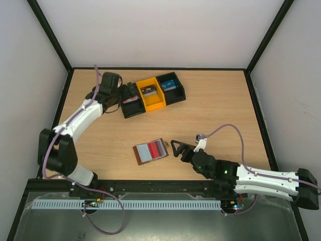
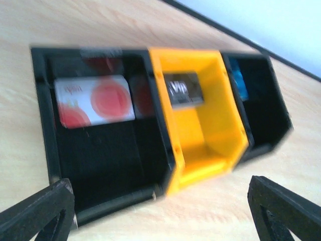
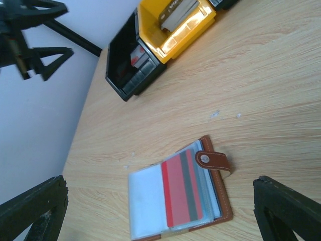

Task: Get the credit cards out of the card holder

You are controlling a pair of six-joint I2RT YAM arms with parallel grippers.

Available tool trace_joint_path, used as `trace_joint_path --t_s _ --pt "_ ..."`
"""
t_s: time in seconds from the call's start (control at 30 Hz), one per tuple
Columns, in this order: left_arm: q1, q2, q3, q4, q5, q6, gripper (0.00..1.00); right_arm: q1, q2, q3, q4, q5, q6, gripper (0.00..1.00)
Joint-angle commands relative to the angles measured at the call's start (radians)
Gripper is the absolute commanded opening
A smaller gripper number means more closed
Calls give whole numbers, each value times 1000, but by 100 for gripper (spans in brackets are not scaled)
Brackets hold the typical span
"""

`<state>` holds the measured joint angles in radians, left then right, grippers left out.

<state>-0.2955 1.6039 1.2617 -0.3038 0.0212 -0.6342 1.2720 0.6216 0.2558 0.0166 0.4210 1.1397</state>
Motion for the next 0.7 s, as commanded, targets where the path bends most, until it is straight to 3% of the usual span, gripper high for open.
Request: trace_joint_path --t_s 0.0,0.2,0.43,0.53,0.67 --pt "-17 -156 -173 31 207 46 93 5 72 36 -14 5 -52 98" --pt "-66 -332 -455 163 374 -14 82 6 203 64 64 -70 -121 97" --pt "-205 -474 -699 268 349 -110 74 4 358 91 137 -131 -156 64" --pt "-272 -528 -802 351 351 -203 72 2 411 95 185 -155 -168 46" --pt "-307 -551 -906 481 383 -293 63 -32 488 104 226 -193 -196 38"
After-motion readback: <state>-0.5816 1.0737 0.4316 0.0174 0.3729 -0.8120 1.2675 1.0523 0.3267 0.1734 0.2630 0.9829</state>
